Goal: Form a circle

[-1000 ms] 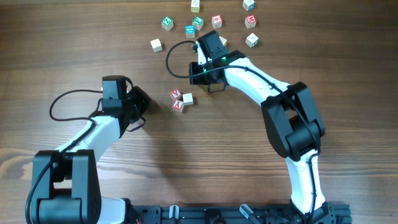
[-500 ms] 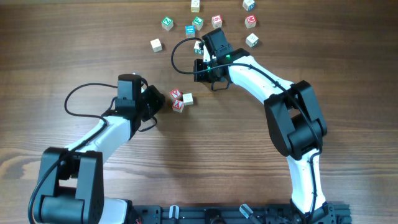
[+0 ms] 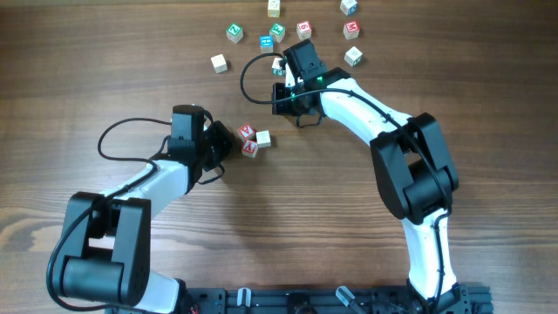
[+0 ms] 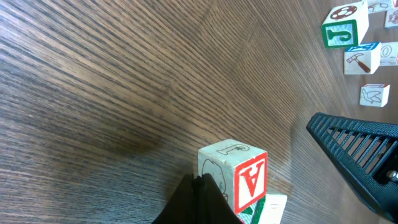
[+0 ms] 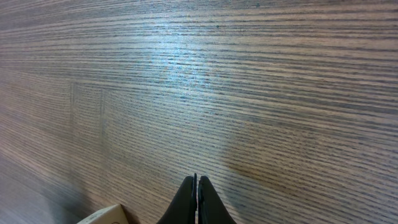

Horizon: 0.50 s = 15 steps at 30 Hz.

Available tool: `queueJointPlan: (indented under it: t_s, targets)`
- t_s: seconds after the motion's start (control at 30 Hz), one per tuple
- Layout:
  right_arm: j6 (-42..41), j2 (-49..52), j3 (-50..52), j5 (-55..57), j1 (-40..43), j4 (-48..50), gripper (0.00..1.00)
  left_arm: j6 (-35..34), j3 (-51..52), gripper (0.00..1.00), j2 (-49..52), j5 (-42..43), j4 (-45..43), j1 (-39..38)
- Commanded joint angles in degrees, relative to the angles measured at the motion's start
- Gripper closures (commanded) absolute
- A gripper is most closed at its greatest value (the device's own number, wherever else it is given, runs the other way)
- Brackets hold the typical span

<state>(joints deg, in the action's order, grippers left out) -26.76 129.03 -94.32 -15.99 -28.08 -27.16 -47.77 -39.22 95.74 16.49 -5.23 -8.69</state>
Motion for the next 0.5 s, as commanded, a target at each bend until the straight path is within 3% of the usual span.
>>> queueJointPlan:
  t_s: [0.0, 0.47]
  targets:
    - [-0.3, 0.9, 0.2, 1.0, -0.3, -0.1, 0.96, -1.0, 0.3, 0.96, 0.7, 1.9, -0.6, -0.2]
    - [-0.3, 0.9, 0.2, 1.0, -0.3, -0.3, 0.95, -6.8, 0.3, 0.96, 0.7, 3.0, -0.6, -0.2]
